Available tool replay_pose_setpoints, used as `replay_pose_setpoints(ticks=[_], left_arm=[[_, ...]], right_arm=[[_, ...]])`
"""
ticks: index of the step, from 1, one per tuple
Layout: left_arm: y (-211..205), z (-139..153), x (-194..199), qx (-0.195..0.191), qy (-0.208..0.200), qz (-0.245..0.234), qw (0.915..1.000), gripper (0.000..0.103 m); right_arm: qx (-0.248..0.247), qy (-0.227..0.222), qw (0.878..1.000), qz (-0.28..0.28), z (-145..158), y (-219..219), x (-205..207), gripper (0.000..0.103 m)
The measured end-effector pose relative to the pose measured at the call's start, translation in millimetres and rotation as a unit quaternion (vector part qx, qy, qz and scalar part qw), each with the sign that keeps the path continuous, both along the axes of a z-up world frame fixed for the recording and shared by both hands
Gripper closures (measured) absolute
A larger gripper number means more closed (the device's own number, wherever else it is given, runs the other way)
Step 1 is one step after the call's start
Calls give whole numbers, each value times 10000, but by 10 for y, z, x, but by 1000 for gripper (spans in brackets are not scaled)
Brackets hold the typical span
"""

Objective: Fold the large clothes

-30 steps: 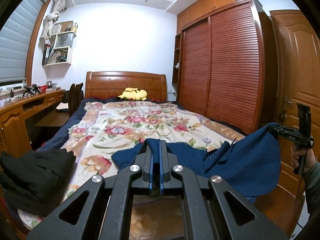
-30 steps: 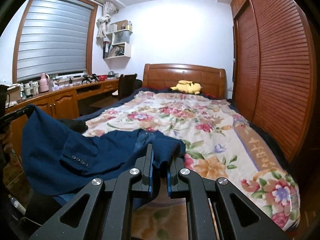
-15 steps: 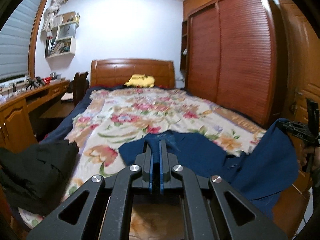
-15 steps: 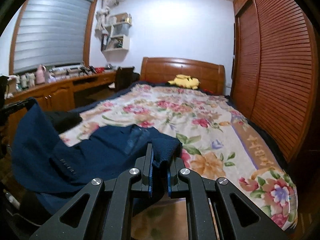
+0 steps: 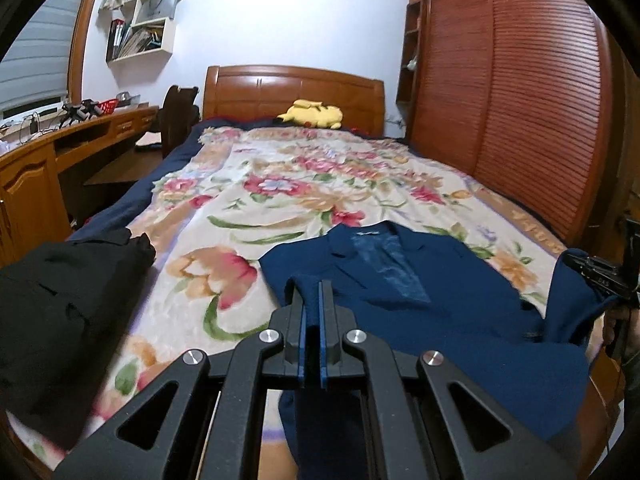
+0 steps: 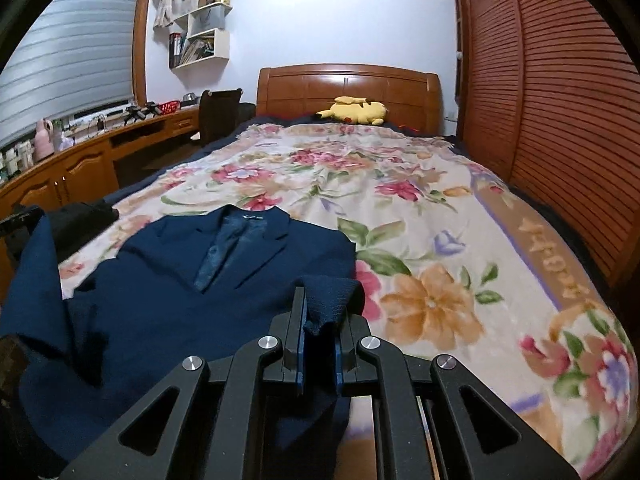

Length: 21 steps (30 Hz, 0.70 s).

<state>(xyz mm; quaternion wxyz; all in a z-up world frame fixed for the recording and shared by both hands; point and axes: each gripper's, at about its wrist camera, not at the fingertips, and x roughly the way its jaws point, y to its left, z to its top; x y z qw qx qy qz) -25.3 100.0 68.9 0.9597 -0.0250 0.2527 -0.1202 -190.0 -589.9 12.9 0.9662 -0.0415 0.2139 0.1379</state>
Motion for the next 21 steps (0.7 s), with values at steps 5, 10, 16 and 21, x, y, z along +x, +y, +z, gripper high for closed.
replay_pose_setpoints(ticks=[5, 10, 16, 21], left_arm=[[-87, -116, 360, 217, 52, 24, 9997, 98], [-146, -178, 630, 324, 81, 61, 9994, 98], [-113, -173, 1032, 374, 118, 236, 9990, 98], [-50, -66, 1408, 444, 81, 401, 9982, 98]], right_arm=[[-203, 176, 9996, 52, -67, 169, 452, 93], [-287, 274, 9991, 155, -68, 289, 837, 93], [-222, 119, 9996, 156, 40, 301, 1250, 93], [-533, 31, 9986, -27, 132, 381, 1708, 93]])
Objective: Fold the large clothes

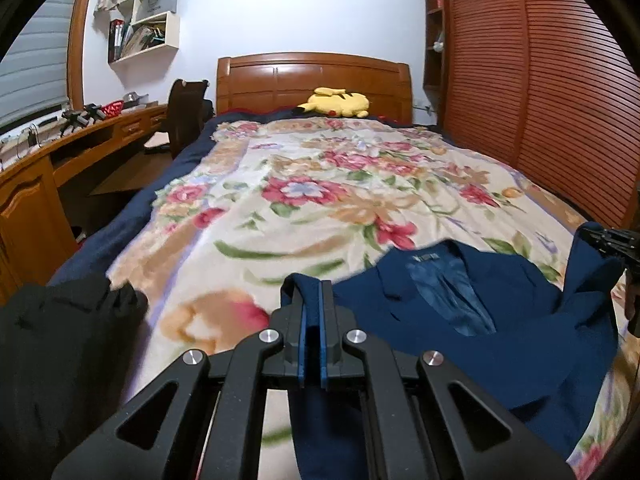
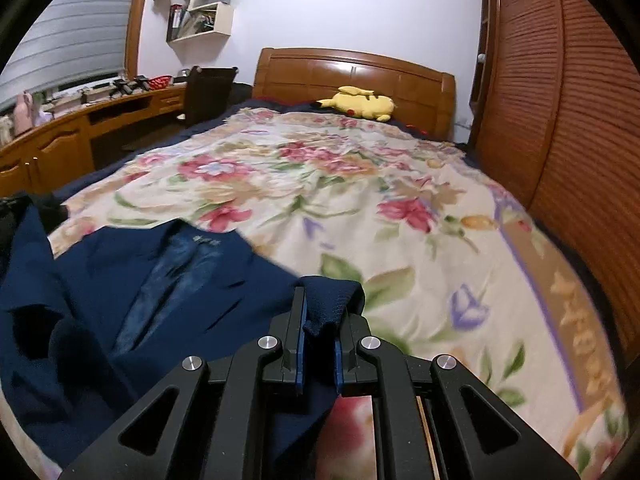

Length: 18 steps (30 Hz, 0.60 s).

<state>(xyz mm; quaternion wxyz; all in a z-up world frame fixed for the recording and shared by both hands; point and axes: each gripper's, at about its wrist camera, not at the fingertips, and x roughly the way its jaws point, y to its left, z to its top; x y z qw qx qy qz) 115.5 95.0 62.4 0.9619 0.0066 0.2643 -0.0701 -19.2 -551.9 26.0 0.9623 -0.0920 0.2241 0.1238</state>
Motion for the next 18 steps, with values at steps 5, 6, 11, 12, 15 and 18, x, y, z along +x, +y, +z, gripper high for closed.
replay_pose_setpoints(ticks=[5, 6, 11, 12, 15, 18], left_arm=[[26, 129, 363, 141, -95, 180, 9997, 98], [23, 141, 414, 171, -98, 202, 9996, 98], [-12, 160, 713, 326, -82, 330, 9989, 98], [-21, 139, 747, 348, -45, 318, 9989, 98], [-81, 25, 771, 383, 116, 152, 9991, 98], [-142, -75, 733, 593, 253, 60, 9979, 96]], right_arm=[[-174, -150, 9995, -237, 69, 75, 394, 93], [-195, -170, 9993, -284, 71, 102, 452, 93], [-73, -113, 9982, -584, 31, 153, 828, 93], [-47, -44, 9980, -631, 5, 173, 896, 93], [37, 281, 9976, -629, -89, 239, 1034, 93], [64, 613, 9970, -470, -238, 318, 1081, 87]])
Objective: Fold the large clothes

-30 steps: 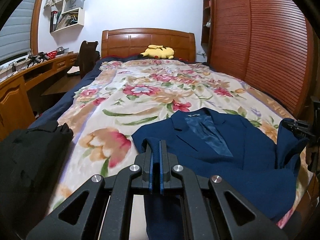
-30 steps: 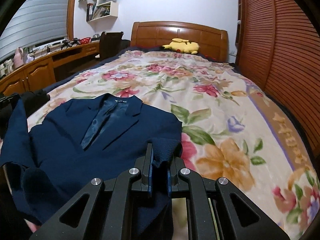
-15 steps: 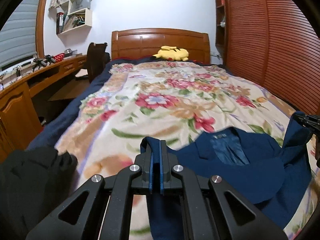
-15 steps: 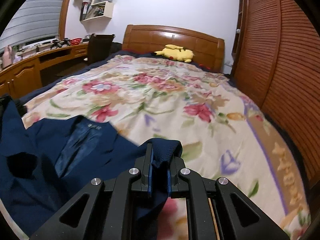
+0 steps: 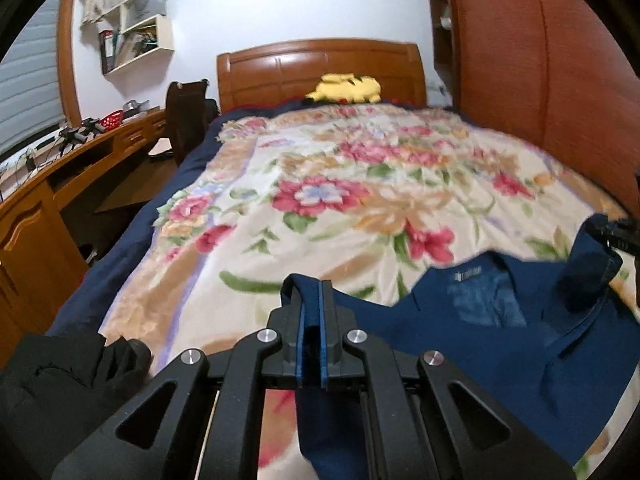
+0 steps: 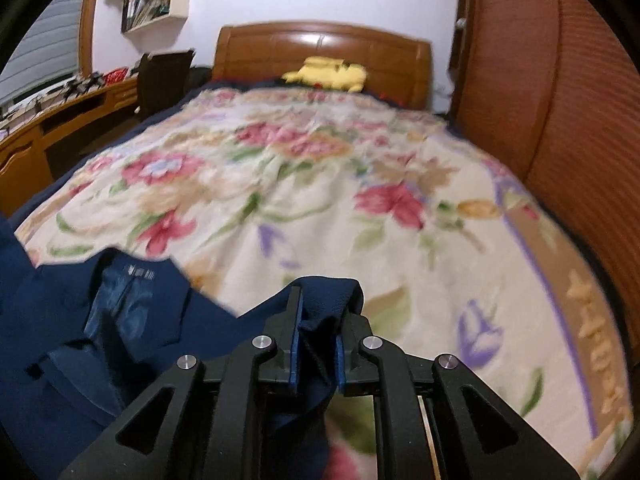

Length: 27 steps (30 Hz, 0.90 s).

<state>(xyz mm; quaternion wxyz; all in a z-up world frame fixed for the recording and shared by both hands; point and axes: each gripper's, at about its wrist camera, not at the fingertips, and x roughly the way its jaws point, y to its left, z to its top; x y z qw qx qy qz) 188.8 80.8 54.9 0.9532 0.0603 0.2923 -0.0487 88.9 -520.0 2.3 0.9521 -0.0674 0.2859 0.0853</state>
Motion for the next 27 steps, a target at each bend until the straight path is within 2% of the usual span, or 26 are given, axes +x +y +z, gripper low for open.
replay_pose_setpoints(ticks=[2, 4, 6, 8, 14, 16, 18, 22, 27], left_arm=[[-18, -47, -55, 77, 98, -65, 9999, 93], [-18, -55, -130, 73, 148, -106, 9998, 84], [4, -31, -244, -11, 140, -162, 9998, 69], [30, 1, -396, -155, 168, -276, 9994, 65], [14, -77, -828, -166, 399, -613, 9972, 61], [3, -153, -976, -132, 437, -714, 9964, 53], [4, -253, -1130, -177, 520, -801, 9953, 34], [3, -468, -1358, -223, 767, -928, 9925, 33], [51, -654, -1491, -254, 1041, -896, 9902, 33]], right_arm=[[-126, 128, 9998, 2, -95, 57, -32, 83], [-143, 179, 9997, 80, -137, 73, -101, 72], [-91, 253, 9996, 122, -133, 46, -156, 47], [-99, 237, 9996, 112, -88, -6, -261, 42], [-267, 69, 9993, 238, 16, -143, -787, 38], [-265, 84, 9991, 306, -1, -179, -972, 37], [-236, 152, 9988, 401, -47, -217, -1174, 37], [-178, 354, 9972, 633, -176, -264, -1507, 37], [-140, 550, 9962, 667, -312, -326, -1697, 37]])
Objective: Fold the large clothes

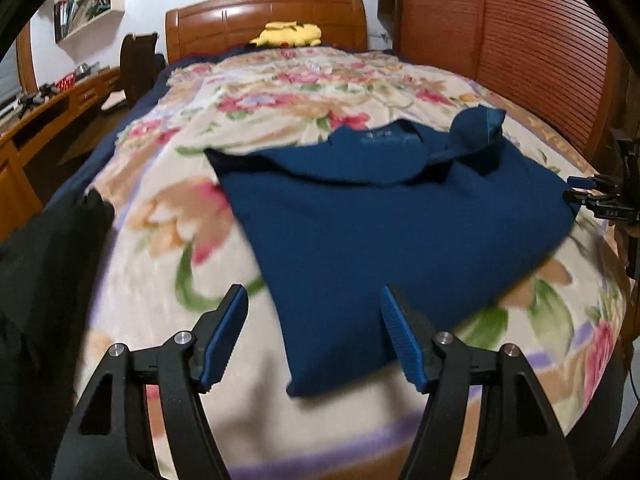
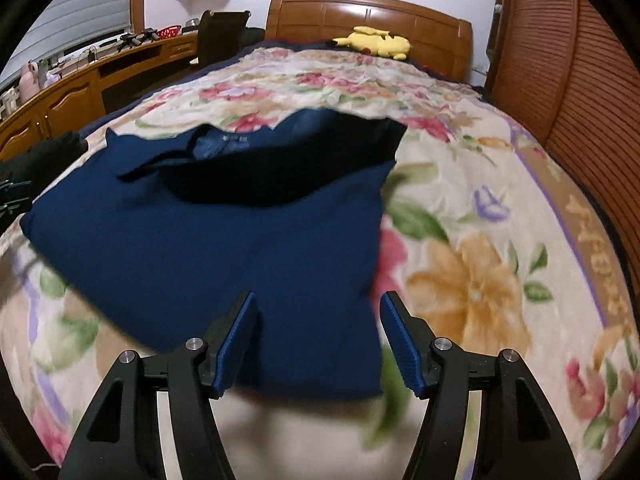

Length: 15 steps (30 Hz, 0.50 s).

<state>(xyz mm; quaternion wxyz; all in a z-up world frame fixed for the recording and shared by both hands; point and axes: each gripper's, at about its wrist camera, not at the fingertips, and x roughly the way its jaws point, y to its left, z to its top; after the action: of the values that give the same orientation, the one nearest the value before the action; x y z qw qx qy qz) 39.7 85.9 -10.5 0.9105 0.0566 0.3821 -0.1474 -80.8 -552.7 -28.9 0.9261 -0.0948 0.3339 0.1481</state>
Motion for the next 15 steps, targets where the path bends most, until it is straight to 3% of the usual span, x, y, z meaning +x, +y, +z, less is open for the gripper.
replay_pose_setpoints(ticks=[4, 8, 15], left_arm=[[47, -111, -29, 63, 102, 88, 9999, 33], [82, -221, 19, -32, 285, 156, 9995, 33], [35, -324, 68, -42, 435, 123, 9990, 32]], right_arm=[[-19, 63, 9998, -185, -45, -42, -7, 37], [251, 202, 9987, -398, -114, -86, 70, 22], [712, 701, 9948, -200, -247, -95, 239, 22]])
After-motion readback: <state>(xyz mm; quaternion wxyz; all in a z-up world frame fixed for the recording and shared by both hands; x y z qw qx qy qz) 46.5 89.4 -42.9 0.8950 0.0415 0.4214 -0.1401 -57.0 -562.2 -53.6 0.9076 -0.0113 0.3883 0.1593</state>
